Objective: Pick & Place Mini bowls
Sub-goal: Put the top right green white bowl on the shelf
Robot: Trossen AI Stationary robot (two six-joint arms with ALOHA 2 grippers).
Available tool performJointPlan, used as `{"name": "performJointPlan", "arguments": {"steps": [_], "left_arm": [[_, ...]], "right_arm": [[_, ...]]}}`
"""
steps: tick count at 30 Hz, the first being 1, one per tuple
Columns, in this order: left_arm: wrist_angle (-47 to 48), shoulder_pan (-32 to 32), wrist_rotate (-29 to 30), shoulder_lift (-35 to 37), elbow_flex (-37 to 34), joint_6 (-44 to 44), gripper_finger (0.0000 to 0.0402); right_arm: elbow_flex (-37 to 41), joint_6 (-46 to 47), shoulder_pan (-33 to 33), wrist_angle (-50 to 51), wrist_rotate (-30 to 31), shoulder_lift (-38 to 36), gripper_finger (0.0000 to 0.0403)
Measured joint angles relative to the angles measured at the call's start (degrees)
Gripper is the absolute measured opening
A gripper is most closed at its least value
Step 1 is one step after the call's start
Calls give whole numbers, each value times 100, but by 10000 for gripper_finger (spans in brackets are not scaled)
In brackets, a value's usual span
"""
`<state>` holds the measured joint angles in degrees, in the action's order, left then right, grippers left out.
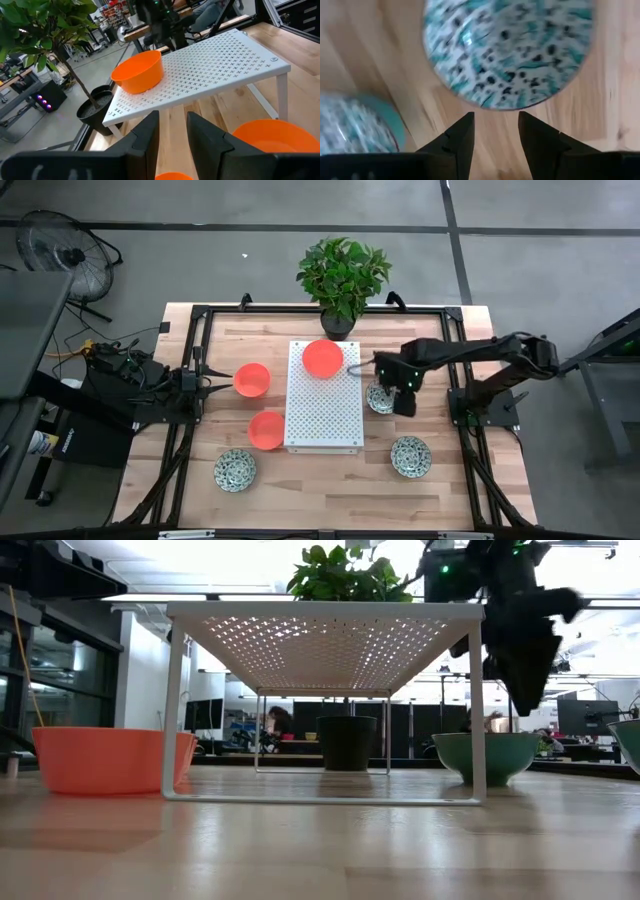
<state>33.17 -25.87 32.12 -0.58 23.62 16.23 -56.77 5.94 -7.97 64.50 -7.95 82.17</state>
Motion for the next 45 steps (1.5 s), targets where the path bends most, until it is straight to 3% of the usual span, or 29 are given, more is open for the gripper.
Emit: {"name": "performJointPlan", "arguments": {"steps": [7, 20, 34, 45], "left_arm": [[-1, -1, -1, -1, 0, 0, 95], [-2, 0, 0, 0, 0, 0, 95], [-1, 0, 0, 0, 0, 0, 95], [-1, -1, 0, -1, 0, 0, 95]], "right_arm": [[-2, -1095, 846, -672, 552, 0, 140], [245, -483, 1563, -1507, 709, 6, 140], [949, -140, 1714, -2302, 1219, 7, 140], [1281, -142, 1714, -2598, 1193, 7, 138]]}}
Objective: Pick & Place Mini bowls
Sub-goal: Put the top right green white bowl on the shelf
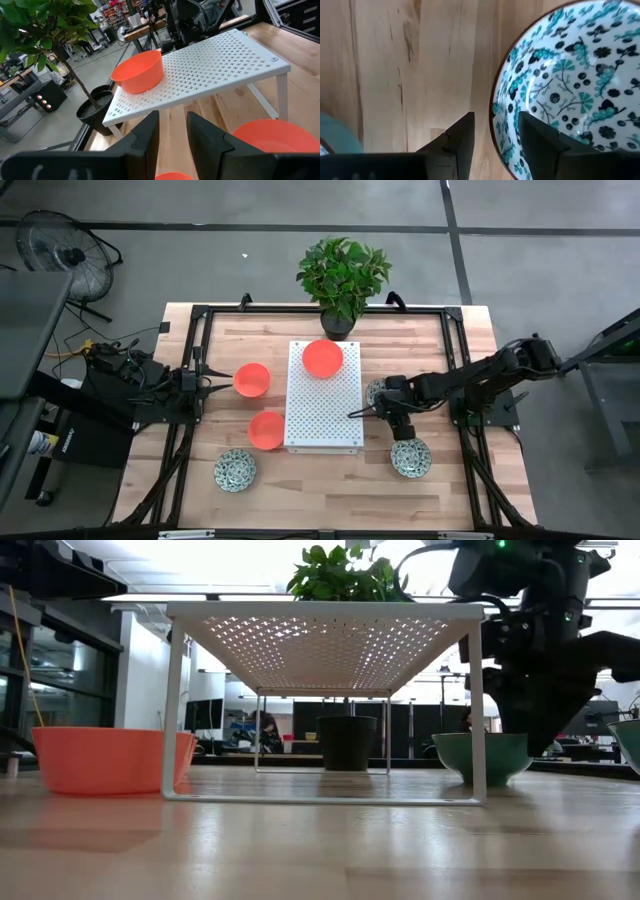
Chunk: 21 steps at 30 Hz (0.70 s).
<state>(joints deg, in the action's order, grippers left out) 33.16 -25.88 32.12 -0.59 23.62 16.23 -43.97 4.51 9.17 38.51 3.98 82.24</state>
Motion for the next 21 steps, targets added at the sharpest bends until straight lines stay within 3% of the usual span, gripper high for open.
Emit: {"name": "performJointPlan", "arguments": {"steps": [21], "left_arm": [[-1, -1, 0, 1, 0, 0, 95]], "right_arm": [[-131, -221, -6, 15, -22, -19, 15]]}}
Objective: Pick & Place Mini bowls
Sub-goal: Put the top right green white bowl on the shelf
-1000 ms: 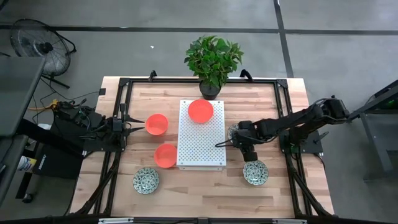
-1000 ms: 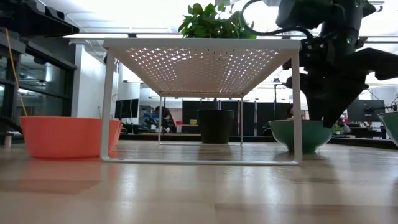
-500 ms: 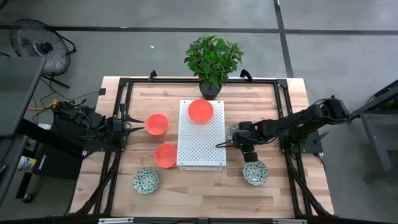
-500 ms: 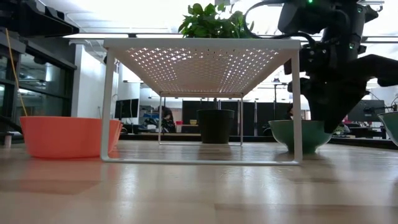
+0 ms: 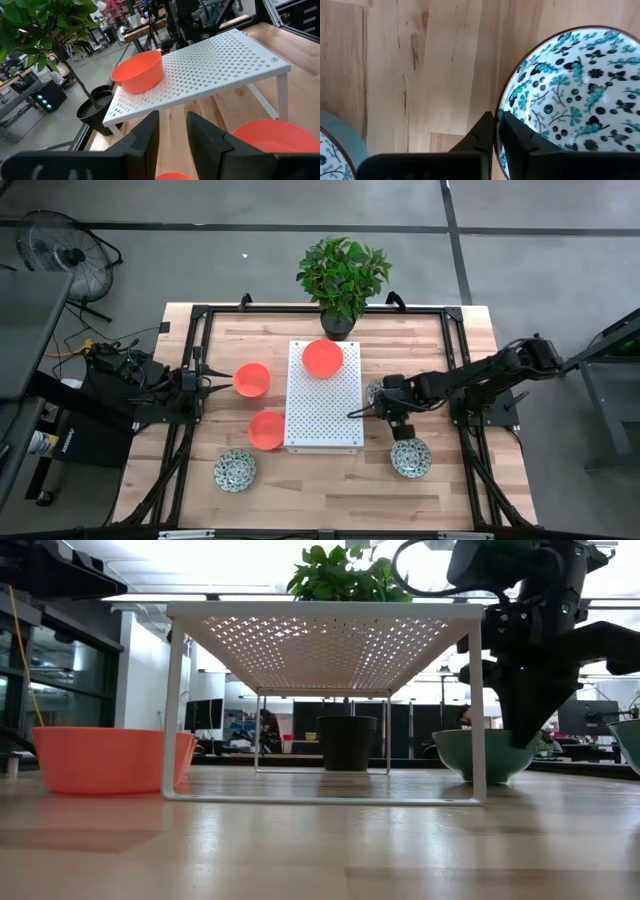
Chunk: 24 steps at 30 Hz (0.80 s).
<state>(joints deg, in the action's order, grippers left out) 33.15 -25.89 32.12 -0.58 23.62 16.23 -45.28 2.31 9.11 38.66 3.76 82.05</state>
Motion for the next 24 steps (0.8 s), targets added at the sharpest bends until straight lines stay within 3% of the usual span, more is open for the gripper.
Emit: {"name": "performJointPlan", "arguments": {"steps": [15, 24], "left_arm": [[1, 1, -2, -2, 0, 0, 95], [0, 2, 0, -2, 1, 0, 95]], "right_arm": [[-643, 116, -7, 974, 64, 31, 0], [-1051, 628, 155, 1778, 699, 28, 0]]}}
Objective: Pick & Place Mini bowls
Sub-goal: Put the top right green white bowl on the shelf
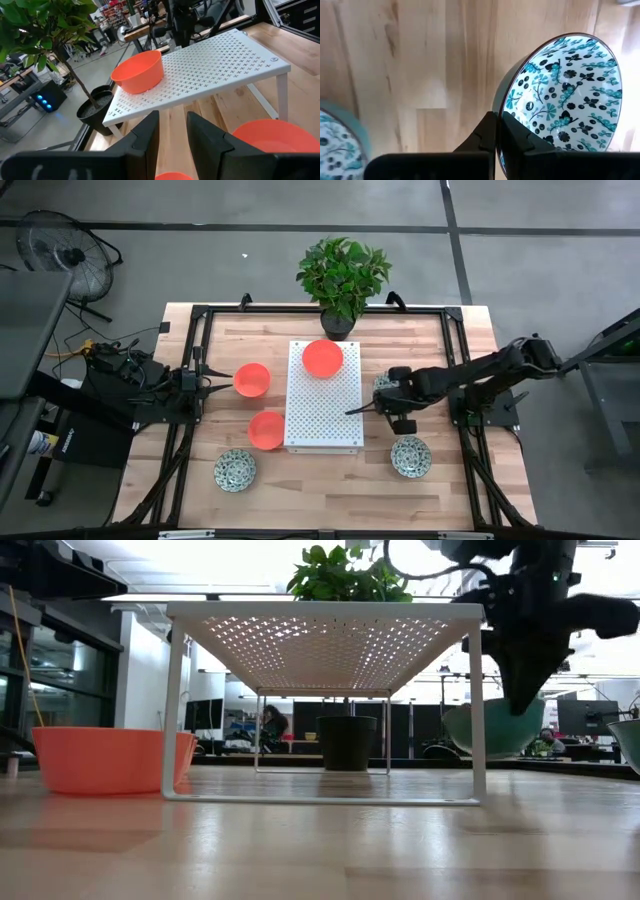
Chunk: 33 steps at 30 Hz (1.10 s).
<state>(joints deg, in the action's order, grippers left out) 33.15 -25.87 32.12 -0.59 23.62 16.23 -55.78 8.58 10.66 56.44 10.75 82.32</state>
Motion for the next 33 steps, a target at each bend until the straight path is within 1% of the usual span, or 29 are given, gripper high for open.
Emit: {"name": "performJointPlan", "arguments": {"steps": [9, 14, 17, 22, 27, 33], "left_arm": [[0, 0, -2, 2, -1, 0, 95], [1, -1, -1, 1, -1, 0, 95], [1, 0, -1, 0, -1, 0, 95], [2, 1, -2, 2, -1, 0, 95], [0, 0, 0, 1, -1, 0, 95], [1, 0, 0, -1, 0, 0, 95]], "right_arm": [[-718, 736, 528, 1156, 565, -2, 0], [-1190, 752, 898, 1437, 843, -7, 0], [-1455, 743, 1099, 1543, 891, -7, 0], [-1954, 497, 1382, 1644, 930, -9, 0], [-2495, 33, 1507, 1687, 1055, 52, 0], [-3266, -798, 1495, 1703, 1064, 618, 0]]}}
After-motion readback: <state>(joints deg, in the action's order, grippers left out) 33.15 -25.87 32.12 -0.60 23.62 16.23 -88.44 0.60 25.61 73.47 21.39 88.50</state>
